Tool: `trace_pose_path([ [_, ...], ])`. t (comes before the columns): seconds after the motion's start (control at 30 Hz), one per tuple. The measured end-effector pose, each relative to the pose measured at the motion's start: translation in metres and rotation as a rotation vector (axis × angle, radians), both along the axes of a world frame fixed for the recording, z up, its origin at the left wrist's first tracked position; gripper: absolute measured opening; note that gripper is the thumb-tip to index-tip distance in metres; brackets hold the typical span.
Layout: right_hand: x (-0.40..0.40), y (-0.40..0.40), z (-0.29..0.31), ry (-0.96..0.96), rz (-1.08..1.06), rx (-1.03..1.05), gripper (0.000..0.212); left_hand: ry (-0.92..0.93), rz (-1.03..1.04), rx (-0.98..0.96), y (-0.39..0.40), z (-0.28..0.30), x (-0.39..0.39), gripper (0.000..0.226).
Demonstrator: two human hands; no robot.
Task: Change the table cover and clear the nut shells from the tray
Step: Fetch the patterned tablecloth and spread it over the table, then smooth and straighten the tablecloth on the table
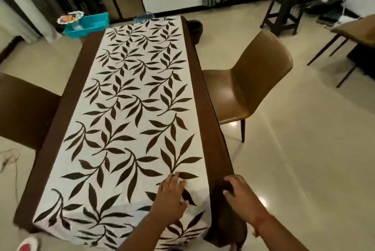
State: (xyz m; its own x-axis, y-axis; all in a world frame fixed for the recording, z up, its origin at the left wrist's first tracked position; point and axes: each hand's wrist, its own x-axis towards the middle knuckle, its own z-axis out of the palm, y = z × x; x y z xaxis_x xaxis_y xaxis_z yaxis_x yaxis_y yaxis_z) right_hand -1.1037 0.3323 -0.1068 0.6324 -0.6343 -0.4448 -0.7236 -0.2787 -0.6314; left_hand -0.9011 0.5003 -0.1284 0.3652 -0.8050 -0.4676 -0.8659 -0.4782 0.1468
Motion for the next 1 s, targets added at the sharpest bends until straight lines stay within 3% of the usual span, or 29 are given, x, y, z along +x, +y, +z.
trace_pose_path([
  [0.27, 0.024, -0.008, -0.002, 0.048, 0.383, -0.261, 0.053, 0.057, 0.158, 0.031, 0.045, 0.004, -0.029, 0.068],
  [0.47, 0.051, 0.011, -0.012, 0.225, 0.629, -0.362, 0.056, 0.048, 0.45, 0.077, 0.128, 0.007, -0.008, 0.068],
  [0.7, 0.081, 0.037, -0.006, 0.277, 0.424, -0.48, 0.042, 0.055, 0.701, 0.055, 0.233, -0.01, 0.048, 0.073],
  [0.9, 0.148, 0.112, -0.008, 0.214, 0.259, -0.528, 0.046, 0.031, 0.717, -0.028, 0.326, -0.01, 0.134, 0.07],
  [1.0, 0.198, 0.172, -0.011, 0.15, 0.289, -0.523, 0.046, -0.019, 0.712, -0.054, 0.375, 0.0, 0.174, 0.071],
])
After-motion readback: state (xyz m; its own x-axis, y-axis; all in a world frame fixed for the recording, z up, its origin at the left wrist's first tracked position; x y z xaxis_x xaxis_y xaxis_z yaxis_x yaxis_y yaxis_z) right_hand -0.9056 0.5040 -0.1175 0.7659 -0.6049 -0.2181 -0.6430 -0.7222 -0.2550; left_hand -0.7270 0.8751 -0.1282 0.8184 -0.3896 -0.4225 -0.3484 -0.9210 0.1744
